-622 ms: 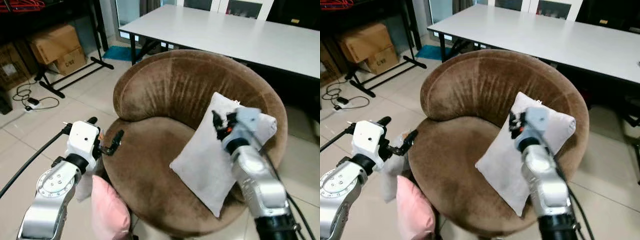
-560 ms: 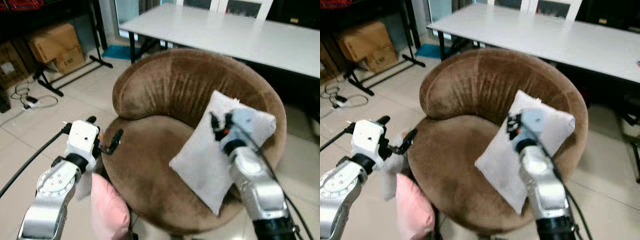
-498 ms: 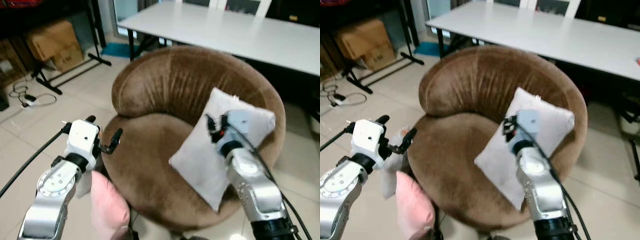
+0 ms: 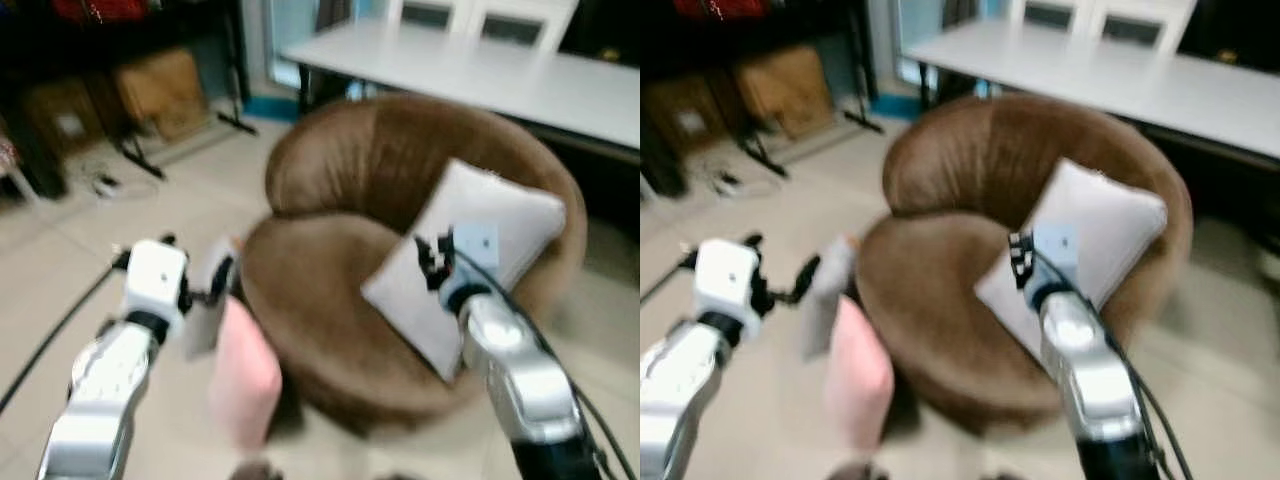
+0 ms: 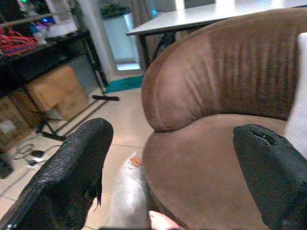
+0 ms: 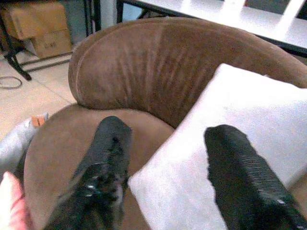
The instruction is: Move the pillow to the sofa from floor
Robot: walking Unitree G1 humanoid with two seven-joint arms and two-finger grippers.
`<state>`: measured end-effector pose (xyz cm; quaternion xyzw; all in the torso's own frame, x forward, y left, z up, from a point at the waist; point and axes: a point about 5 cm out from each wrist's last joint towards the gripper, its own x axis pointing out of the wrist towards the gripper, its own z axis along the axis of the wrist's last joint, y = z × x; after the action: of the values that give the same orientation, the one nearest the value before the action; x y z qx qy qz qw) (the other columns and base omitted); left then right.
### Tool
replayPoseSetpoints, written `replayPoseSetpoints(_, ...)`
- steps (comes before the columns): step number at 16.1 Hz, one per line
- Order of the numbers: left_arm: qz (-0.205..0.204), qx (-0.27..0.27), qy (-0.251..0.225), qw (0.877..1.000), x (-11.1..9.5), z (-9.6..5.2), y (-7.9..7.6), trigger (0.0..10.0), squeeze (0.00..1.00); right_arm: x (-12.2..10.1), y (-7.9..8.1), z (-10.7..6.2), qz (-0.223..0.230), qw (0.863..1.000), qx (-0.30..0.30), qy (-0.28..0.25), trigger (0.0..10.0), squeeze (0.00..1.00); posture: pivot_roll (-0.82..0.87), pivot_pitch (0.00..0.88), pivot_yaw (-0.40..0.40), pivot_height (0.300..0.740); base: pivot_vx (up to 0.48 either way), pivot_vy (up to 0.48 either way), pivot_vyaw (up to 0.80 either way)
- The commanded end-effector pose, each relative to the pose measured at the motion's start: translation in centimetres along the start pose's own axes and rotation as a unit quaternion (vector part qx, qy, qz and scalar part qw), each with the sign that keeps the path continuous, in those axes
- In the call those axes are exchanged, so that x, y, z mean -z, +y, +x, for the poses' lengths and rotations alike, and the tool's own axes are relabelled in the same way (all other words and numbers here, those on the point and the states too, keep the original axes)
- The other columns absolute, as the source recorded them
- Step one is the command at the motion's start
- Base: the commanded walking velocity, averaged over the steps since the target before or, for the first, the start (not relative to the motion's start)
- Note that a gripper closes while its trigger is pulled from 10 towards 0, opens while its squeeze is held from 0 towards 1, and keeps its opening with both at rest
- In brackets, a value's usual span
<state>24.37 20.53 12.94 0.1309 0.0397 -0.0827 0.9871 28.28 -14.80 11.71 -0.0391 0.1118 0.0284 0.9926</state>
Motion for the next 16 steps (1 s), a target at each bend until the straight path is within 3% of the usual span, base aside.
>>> replayPoseSetpoints(1, 0.004, -0.001, -0.011, 1.0, -0.6, 0.2, 0.0, 10.0, 0.0, -0.8, -0.1, 0.1, -0.004, 1.0, -0.004, -0.013, 10.0, 1.0, -0.02, 0.0, -0.016, 0.74, 0.0, 0.0, 0.0)
replayPoseSetpoints(4, 0.004, -0.006, -0.007, 1.0, -0.4, 0.2, 0.0, 10.0, 0.0, -1.0, -0.3, 0.0, -0.011, 1.0, -0.017, -0.017, 10.0, 1.0, -0.01, 0.0, -0.028, 0.74, 0.0, 0.314, 0.0)
replayPoseSetpoints(10, 0.009, -0.013, -0.006, 1.0, -0.4, 0.1, 0.1, 10.0, 0.0, -0.8, 0.9, -0.2, 0.042, 0.998, -0.039, -0.012, 10.0, 1.0, 0.0, 0.0, -0.038, 0.74, 0.0, 0.376, 0.0)
replayPoseSetpoints(16, 0.011, -0.016, -0.009, 1.0, -0.4, 0.0, 0.1, 10.0, 0.0, -0.4, 0.5, -0.3, 0.012, 1.0, -0.023, -0.011, 10.0, 1.0, 0.0, 0.0, -0.047, 0.74, 0.0, 0.376, 0.0)
